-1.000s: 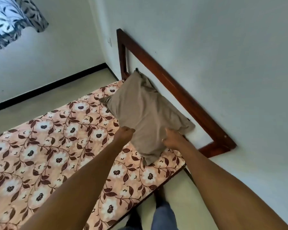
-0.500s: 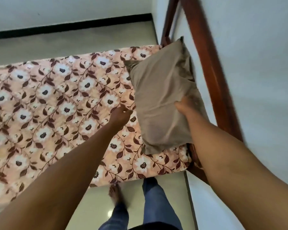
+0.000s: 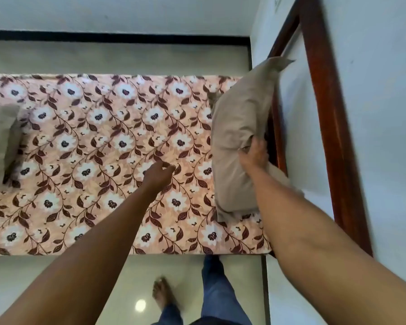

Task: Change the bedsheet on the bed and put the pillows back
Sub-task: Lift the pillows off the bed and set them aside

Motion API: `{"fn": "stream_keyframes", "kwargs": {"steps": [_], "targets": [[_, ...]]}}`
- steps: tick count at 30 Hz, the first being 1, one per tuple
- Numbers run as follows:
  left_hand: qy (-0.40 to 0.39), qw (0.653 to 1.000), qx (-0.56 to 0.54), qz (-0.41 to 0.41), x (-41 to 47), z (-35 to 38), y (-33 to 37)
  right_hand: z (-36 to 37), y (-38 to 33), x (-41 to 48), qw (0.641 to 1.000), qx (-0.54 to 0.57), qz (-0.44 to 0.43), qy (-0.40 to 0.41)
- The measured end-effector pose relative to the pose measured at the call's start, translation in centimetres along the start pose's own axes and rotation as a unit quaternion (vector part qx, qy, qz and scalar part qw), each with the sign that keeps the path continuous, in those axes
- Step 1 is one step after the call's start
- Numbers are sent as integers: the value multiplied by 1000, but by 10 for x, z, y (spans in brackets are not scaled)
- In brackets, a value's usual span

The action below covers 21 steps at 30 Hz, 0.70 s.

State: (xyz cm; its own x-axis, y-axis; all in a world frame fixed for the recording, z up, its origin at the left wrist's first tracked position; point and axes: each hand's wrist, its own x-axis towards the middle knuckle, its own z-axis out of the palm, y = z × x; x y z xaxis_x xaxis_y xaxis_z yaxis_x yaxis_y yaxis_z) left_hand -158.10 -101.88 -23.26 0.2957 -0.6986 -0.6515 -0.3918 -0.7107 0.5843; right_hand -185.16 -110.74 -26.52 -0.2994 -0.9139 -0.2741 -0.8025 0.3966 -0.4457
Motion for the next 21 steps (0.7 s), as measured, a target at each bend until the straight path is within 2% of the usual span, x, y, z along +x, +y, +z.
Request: {"fn": "stream_keyframes", "kwargs": {"steps": [2,5,9,11,16,19,21], "targets": [[24,999,-28,11,-14,-47,-22,9,-56,-43,994,79,-79,-7],[18,998,-57,4,-17,-66,-25,12,-94,-61,989,120,-80,15],[75,986,-149,-17,-38,-166,-84,14,-198,-122,973,191,-129,-7],[97,976,-193,-38,-45,-217,-119,17,-245,-149,959,256,-111,-54],[138,929,-325,-109,-67,-358,-208,44,-351,-212,879,423,-112,-191],[108,897,-423,-69,-82,-432,-236,74,-403,-247,853,440,-112,-257],[94,873,-478,-29,-87,-442,-228,80,-405,-248,849,437,-104,-278]]}}
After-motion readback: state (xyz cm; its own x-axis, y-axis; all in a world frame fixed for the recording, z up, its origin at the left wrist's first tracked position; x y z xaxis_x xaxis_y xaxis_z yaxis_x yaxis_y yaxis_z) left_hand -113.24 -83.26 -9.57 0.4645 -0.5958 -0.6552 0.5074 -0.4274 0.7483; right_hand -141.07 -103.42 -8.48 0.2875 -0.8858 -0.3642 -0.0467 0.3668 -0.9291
